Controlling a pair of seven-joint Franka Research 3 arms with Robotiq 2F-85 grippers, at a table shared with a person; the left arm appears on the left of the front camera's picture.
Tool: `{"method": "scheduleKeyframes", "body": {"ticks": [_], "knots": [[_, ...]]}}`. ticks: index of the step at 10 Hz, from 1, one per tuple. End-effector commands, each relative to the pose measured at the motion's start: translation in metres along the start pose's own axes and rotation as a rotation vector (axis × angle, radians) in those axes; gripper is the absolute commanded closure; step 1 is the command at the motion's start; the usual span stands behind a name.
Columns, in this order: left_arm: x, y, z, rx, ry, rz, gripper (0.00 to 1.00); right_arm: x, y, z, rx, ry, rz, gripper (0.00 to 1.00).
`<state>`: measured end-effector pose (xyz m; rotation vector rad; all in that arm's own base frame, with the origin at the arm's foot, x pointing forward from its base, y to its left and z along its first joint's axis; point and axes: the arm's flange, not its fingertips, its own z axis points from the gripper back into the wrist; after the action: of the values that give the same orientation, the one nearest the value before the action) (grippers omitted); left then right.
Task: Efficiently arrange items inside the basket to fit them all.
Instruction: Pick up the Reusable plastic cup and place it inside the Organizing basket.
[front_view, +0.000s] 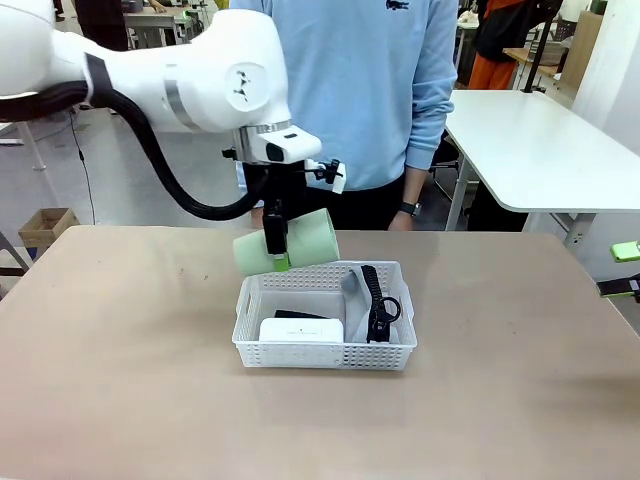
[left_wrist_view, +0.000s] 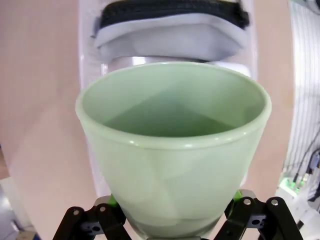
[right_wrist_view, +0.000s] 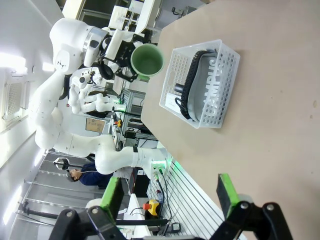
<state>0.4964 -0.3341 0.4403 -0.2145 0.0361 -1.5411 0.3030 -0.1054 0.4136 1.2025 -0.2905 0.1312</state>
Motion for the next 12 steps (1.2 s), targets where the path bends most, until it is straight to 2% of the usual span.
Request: {"method": "scheduleKeyframes", "body": {"ticks": [1,3,6,9,12], "knots": [[0.015,0.009,-0.012,0.061,0.032,0.061,0.16,-0.001,0.001,0.002,0.007,-0.002,0.018,0.0],[0.023,0.02,-0.036,0.092,0.061,0.146,0.16,-0.001,0.001,0.002,0.007,-0.002,0.018,0.0],[0.035,0.021,-0.062,0.159,0.132,0.193,0.16,-0.001,0.001,0.002,0.007,-0.002,0.018,0.0],[0.041,0.021,-0.078,0.206,0.206,0.121,0.16,-0.001,0.001,0.002,0.007,-0.002,0.018,0.0],[0.039,0.022,-0.084,0.2,0.259,0.051,0.16,-0.001,0.001,0.002,0.007,-0.002,0.018,0.0]]}}
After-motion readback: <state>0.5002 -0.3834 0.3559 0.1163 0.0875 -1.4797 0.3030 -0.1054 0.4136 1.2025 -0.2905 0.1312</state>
